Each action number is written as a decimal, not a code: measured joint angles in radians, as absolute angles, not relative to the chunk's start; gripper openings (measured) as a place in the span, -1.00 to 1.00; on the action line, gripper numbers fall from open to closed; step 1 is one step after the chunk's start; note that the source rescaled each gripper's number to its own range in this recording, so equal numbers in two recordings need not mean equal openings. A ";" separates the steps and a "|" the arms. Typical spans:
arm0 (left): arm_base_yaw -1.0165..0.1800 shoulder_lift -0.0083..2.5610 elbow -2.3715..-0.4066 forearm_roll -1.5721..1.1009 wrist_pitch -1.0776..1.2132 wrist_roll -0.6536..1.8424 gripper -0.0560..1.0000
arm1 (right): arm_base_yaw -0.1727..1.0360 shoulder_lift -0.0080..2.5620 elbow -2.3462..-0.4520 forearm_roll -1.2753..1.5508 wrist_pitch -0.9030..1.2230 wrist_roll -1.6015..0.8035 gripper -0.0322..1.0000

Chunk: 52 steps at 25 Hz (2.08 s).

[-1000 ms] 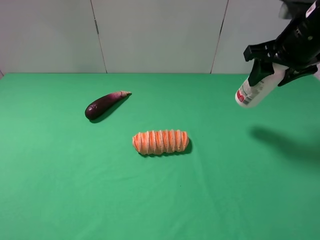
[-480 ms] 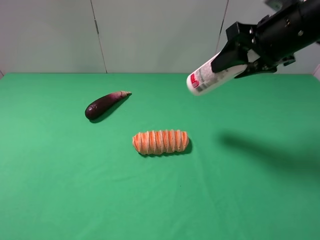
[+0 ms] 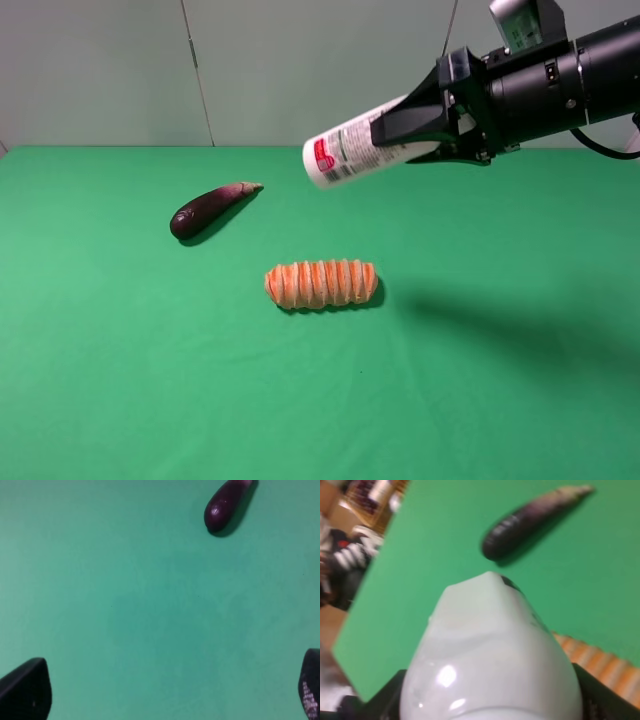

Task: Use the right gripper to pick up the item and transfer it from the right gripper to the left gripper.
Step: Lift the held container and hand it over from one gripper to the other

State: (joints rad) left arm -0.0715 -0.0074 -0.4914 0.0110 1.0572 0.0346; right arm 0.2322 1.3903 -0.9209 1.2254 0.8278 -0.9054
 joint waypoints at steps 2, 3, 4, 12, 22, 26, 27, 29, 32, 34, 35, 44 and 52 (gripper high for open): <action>-0.072 -0.007 -0.491 0.011 1.057 0.035 0.93 | 0.232 1.390 -0.921 1.289 0.851 -0.946 -0.94; -0.072 -0.007 -0.491 0.011 1.057 0.035 0.93 | 0.232 1.390 -0.921 1.312 0.866 -0.963 -0.94; -0.072 -0.007 -0.491 0.011 1.057 0.035 0.93 | 0.232 1.390 -0.921 1.328 0.876 -0.975 -0.94; -0.072 -0.007 -0.491 0.011 1.057 0.035 0.93 | 0.232 1.390 -0.921 1.366 0.921 -1.017 -0.94; -0.072 -0.007 -0.491 0.011 1.057 0.035 0.93 | 0.232 1.390 -0.921 1.374 0.933 -1.019 -0.94; -0.072 -0.007 -0.491 0.011 1.057 0.035 0.93 | 0.232 1.390 -0.921 1.375 0.939 -1.019 -0.94; -0.072 -0.007 -0.491 0.011 1.057 0.035 0.93 | 0.232 1.390 -0.921 1.375 0.940 -1.019 -0.94; -0.072 -0.007 -0.491 0.011 1.057 0.035 0.93 | 0.232 1.390 -0.921 1.376 0.942 -1.019 -0.94; -0.072 -0.007 -0.491 0.011 1.057 0.035 0.93 | 0.232 1.390 -0.921 1.377 0.944 -1.019 -0.94; -0.072 -0.007 -0.491 0.011 1.057 0.035 0.93 | 0.232 1.390 -0.921 1.377 0.948 -1.019 -0.94; -0.072 -0.007 -0.491 0.011 1.057 0.035 0.93 | 0.232 1.390 -0.921 1.377 0.950 -1.019 -0.94; -0.072 -0.007 -0.491 0.011 1.057 0.035 0.93 | 0.232 1.390 -0.921 1.378 0.968 -1.019 -0.94; -0.072 -0.007 -0.491 0.009 1.057 0.022 0.93 | 0.232 1.390 -0.921 1.378 0.968 -1.019 -0.94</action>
